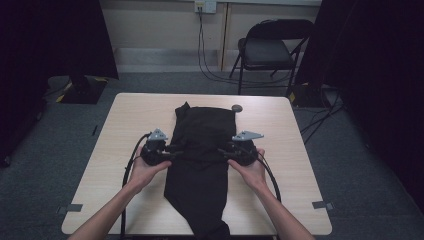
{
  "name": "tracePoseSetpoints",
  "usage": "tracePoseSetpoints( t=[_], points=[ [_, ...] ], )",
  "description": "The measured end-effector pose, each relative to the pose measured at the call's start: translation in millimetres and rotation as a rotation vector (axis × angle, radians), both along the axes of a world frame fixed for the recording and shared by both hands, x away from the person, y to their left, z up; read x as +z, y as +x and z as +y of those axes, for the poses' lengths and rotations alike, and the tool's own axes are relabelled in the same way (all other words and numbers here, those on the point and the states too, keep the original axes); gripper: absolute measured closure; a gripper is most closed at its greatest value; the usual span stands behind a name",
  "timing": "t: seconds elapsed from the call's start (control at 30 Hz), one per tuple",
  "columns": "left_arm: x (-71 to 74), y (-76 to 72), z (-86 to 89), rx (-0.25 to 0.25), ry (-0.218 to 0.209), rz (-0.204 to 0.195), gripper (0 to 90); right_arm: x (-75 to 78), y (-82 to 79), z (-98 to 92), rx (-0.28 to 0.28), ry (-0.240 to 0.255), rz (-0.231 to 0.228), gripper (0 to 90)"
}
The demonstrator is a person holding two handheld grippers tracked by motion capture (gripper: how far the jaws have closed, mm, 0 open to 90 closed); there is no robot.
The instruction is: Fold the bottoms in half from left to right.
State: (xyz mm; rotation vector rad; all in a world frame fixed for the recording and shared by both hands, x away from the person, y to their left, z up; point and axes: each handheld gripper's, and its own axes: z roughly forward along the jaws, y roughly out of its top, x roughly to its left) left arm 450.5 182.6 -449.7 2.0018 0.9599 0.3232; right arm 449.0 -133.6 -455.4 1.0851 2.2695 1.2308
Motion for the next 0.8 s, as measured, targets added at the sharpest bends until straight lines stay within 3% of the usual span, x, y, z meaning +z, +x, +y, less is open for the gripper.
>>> tracePoseSetpoints(
  t=[0.07, 0.13, 0.2, 0.23, 0.3, 0.4, 0.43, 0.53, 0.6, 0.67, 0.8],
  points=[
    [-3.5, 16.3, -1.1, 0.031, -0.008, -0.004, 52.8, -3.1, 13.6, 1.3, -0.027, -0.011, 0.003, 41.0],
    [-8.3, 26.4, -5.1, 0.033, -0.006, 0.007, 50.2, -8.7, 26.0, 1.4, -0.042, -0.001, 0.034, 39.0],
    [-12.8, 33.1, -10.4, 0.013, 0.008, 0.029, 46.0, -15.3, 34.1, 1.8, -0.061, -0.009, 0.038, 37.1],
    [-14.2, 34.6, -12.5, 0.021, 0.022, 0.015, 45.7, -20.4, 38.6, 1.8, -0.059, 0.002, 0.065, 36.8],
    [-20.8, 39.5, -16.9, 0.018, 0.005, 0.033, 46.1, -27.7, 42.3, 3.7, -0.075, -0.013, 0.070, 36.4],
    [-35.0, 41.7, -26.6, -0.001, 0.082, 0.060, 52.6, -34.2, 45.4, 5.6, -0.073, -0.018, 0.086, 37.0],
    [-37.9, 41.2, -27.9, 0.000, 0.078, 0.062, 57.4, -34.7, 45.4, 5.8, -0.073, -0.009, 0.095, 44.4],
    [-40.4, 40.3, -26.9, 0.016, 0.035, 0.068, 67.8, -35.8, 45.6, 6.4, -0.064, -0.014, 0.101, 51.6],
    [-38.3, 40.2, -24.2, 0.007, 0.018, 0.068, 76.6, -35.0, 46.9, 5.5, -0.061, -0.013, 0.105, 63.0],
    [-33.8, 38.7, -23.0, -0.003, 0.003, 0.058, 79.9, -33.1, 47.3, 3.2, -0.062, 0.017, 0.111, 73.2],
    [-13.9, 35.2, -22.7, -0.018, -0.053, 0.015, 82.1, -22.7, 45.6, 3.3, -0.052, 0.050, 0.089, 77.6]
  ],
)
